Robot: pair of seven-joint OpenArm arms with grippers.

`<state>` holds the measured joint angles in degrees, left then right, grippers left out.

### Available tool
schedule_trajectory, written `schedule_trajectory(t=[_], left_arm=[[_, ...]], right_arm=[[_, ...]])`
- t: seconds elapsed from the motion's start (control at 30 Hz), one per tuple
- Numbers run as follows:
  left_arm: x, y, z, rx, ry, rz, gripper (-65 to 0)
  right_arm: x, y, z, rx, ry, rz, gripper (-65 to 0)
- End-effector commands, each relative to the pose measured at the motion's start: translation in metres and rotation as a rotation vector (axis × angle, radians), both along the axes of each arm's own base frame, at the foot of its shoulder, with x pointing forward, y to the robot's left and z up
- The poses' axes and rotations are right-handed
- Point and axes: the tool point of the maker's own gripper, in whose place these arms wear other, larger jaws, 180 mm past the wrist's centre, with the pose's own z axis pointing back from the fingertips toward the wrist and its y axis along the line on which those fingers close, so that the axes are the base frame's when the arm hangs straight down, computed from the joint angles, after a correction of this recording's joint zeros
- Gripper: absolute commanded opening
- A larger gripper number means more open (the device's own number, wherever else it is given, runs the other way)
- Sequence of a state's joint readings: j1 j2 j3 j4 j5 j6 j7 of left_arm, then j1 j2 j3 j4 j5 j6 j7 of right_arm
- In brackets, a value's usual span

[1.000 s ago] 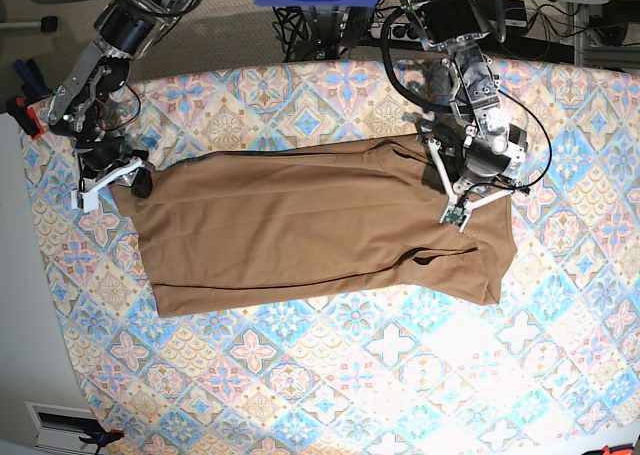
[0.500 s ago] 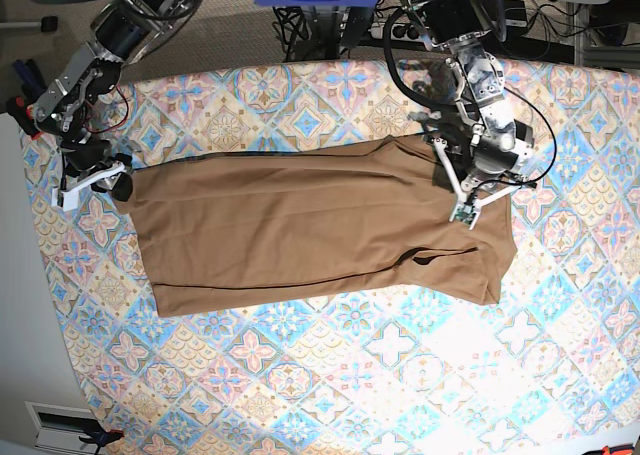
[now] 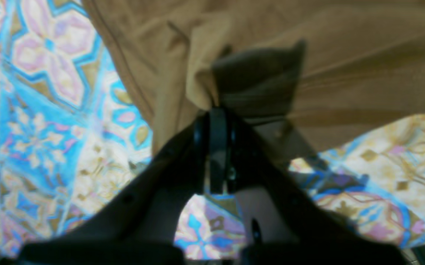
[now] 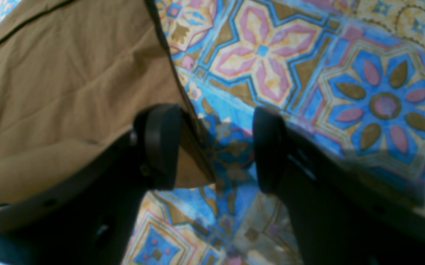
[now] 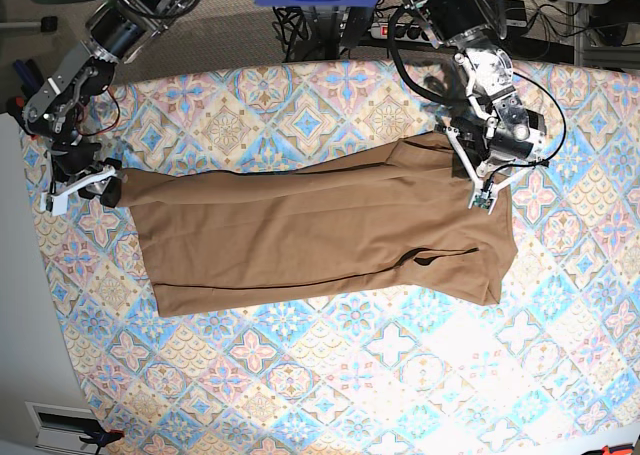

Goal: Layout the t-shirt on the table in an organized manner, then fold the t-shirt properly
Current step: 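Drag the grasped side edge toward the shoulder with the left gripper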

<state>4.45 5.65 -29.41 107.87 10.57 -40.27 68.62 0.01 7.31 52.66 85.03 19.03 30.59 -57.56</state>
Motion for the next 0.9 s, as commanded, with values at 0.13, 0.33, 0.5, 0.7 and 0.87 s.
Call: schedule_trajectory(t=[0.13, 0.33, 0.5, 0.7, 0.87], left_arm=[[0.008, -0.002, 0.009, -0.016, -0.045, -0.003, -65.0], [0.008, -0.002, 0.009, -0.020, -0.047, -0.004, -65.0], [0.008, -0.002, 0.008, -0.016, -0.043, -0.003, -65.0], [0.008, -0.002, 0.010, -0.021, -0.049, -0.003, -65.0], [0.016, 0.001, 0.036, 0.015, -0.129, 0.001, -65.0]], right_arm=[[0.011, -0.006, 0.018, -0.026, -0.059, 0.006, -33.9], [0.010, -0.005, 0.017, -0.026, -0.052, 0.010, -34.0], [0.021, 0.013, 0.017, -0.046, -0.042, 0.091, -34.0], [0.024, 0.016, 0.013, -0.100, 0.000, 0.140, -34.0], [0.025, 0.017, 0.015, -0.103, -0.003, 0.142, -34.0]])
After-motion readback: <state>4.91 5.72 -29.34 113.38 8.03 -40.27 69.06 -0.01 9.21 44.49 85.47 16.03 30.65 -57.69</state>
